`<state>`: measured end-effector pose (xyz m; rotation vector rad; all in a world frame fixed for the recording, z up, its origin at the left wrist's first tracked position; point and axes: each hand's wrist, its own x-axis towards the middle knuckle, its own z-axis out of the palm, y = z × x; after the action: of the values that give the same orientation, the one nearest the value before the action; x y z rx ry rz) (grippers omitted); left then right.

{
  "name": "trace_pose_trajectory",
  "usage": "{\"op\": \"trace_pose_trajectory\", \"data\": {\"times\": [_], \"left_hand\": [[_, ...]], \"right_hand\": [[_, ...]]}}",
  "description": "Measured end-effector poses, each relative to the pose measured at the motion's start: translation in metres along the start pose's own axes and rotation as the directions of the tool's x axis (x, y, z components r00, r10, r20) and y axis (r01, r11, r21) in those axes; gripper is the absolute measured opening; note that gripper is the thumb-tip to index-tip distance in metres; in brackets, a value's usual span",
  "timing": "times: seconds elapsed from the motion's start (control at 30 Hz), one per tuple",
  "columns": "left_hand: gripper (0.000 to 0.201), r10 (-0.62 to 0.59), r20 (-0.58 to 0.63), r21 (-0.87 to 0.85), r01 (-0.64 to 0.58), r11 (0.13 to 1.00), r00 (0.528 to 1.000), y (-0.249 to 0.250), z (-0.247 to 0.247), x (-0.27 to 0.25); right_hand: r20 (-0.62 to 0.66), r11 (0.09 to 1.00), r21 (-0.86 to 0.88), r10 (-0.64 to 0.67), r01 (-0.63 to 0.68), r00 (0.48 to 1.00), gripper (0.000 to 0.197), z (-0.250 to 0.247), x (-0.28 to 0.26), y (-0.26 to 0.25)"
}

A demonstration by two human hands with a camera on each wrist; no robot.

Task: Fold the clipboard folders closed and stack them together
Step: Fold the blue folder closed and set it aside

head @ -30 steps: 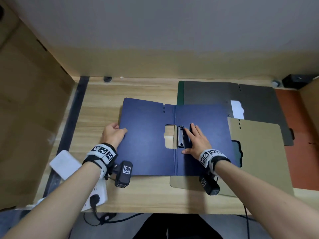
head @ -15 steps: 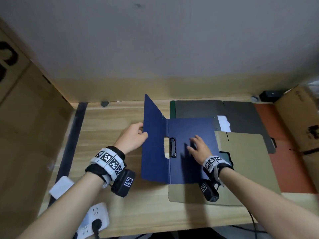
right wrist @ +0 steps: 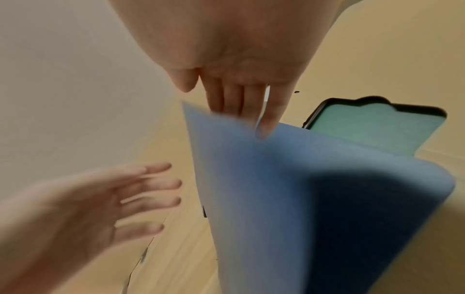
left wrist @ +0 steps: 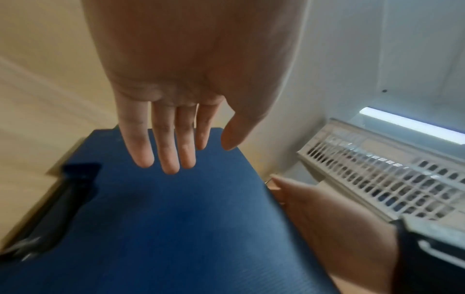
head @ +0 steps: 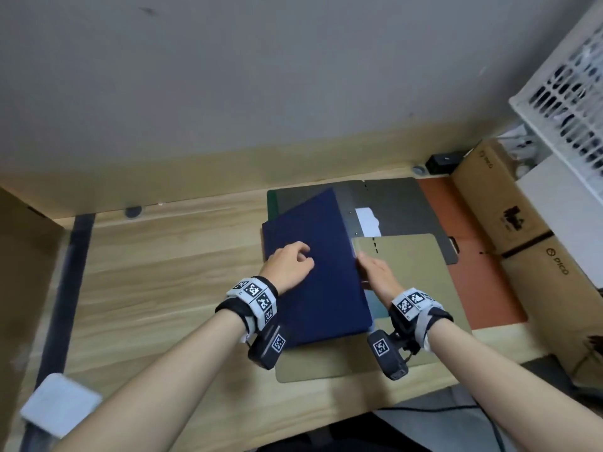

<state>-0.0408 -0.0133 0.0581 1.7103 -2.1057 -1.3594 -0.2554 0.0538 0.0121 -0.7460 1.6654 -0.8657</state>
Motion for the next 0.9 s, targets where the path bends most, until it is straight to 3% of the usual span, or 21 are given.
{"op": "trace_pose_trajectory", "data": {"times": [0.07,0.17,0.27,0.3,0.4,0.5,0.63,0.77,0.9], "left_hand": [[0.04,-0.091,0.007,-0.011,0.091,0.996,0.996,-0.015,0.015,0.004],[0.039,-0.229,-0.016,-0.014,0.228,0.973,0.973,-0.041,0.035,0.002],[0.02,-0.346,-0.082,-0.06,0.342,0.938,0.934,-0.061,0.048,-0.005],[0.021,-0.389,-0.099,-0.087,0.382,0.92,0.916,-0.068,0.054,-0.005],[0.055,-0.525,-0.11,-0.247,0.488,0.837,0.844,-0.091,0.077,-0.005],[0.066,-0.618,-0.07,-0.488,0.513,0.706,0.783,-0.096,0.09,-0.005],[0.053,-0.679,-0.053,-0.64,0.497,0.586,0.732,-0.088,0.088,-0.003],[0.057,-0.694,-0.07,-0.664,0.486,0.569,0.716,-0.092,0.083,0.0],[0.044,-0.689,-0.084,-0.61,0.509,0.607,0.72,-0.127,0.09,0.016]], "right_hand": [[-0.033,0.999,-0.031,0.024,-0.025,0.999,0.043,-0.007,0.008,0.014],[-0.03,0.992,-0.125,0.015,-0.018,0.999,0.017,-0.02,0.017,0.035],[-0.047,0.967,-0.254,0.02,-0.031,0.999,0.024,-0.032,0.026,0.049],[-0.054,0.948,-0.316,0.03,-0.045,0.998,0.032,-0.036,0.028,0.052],[-0.013,0.917,-0.397,0.051,-0.052,0.999,0.036,-0.037,0.036,0.064],[-0.016,0.897,-0.438,0.053,-0.055,0.998,0.03,-0.03,0.038,0.069],[-0.041,0.856,-0.516,0.021,-0.04,0.999,0.018,-0.023,0.036,0.071],[-0.076,0.806,-0.59,-0.014,-0.034,0.997,0.02,-0.02,0.034,0.068],[-0.147,0.793,-0.606,-0.03,-0.066,0.989,0.03,-0.012,0.03,0.069]]}}
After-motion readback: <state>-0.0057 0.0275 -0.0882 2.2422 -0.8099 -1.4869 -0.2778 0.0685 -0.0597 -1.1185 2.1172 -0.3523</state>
